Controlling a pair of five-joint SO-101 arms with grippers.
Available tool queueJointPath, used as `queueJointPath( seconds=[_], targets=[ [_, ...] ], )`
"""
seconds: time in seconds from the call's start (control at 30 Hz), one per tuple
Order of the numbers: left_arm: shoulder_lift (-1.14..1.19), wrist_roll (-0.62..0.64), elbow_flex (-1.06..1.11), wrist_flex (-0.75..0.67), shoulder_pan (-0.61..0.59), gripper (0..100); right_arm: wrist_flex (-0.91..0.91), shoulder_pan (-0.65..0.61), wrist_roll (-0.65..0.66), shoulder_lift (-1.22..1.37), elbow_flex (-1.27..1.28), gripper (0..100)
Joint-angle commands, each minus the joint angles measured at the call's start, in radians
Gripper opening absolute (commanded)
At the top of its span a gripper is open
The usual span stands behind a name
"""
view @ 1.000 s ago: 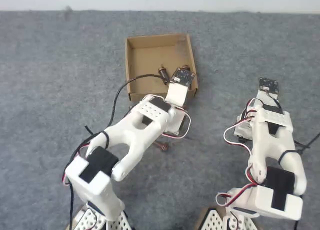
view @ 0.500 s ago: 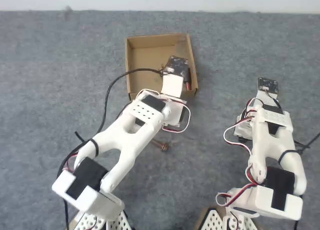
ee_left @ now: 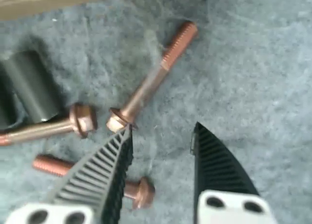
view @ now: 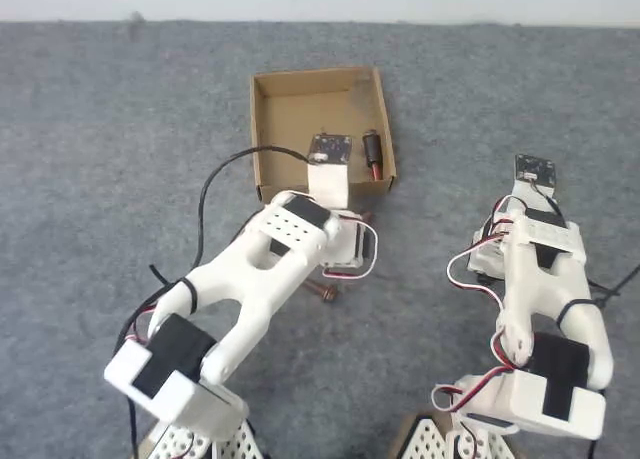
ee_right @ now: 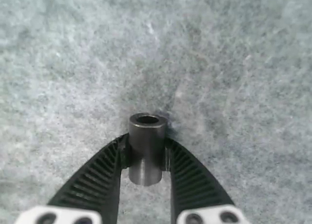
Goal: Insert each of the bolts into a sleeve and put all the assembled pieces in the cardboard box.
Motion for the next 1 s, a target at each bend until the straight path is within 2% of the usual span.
queueJointPath(
  seconds=[0.0, 0.27, 0.47, 0.6, 0.67, 0.8, 0.97],
  targets=[
    [0.044, 0.006, -0.05, -0.069, -0.037, 19, -0.007, 0.004, 0.012, -0.064, -0.035, 0.6],
    [0.147, 0.003, -0.142, -0.074, -0.058, 19, -0.005, 0.004, 0.012, -0.064, -0.032, 0.6],
    [0.149, -0.141, -0.143, -0.072, -0.058, 19, -0.005, 0.004, 0.012, -0.064, -0.032, 0.6],
    [0.153, -0.167, -0.147, -0.072, -0.058, 19, -0.005, 0.004, 0.012, -0.064, -0.032, 0.6],
    [0.157, -0.184, -0.148, -0.078, -0.058, 15, -0.005, 0.004, 0.012, -0.064, -0.032, 0.6],
    [0.176, -0.273, -0.171, -0.078, -0.052, 0, -0.005, 0.002, 0.012, -0.064, -0.032, 0.6],
    [0.206, -0.302, -0.194, -0.061, -0.049, 1, -0.005, 0.002, 0.012, -0.064, -0.031, 0.6]
  ],
)
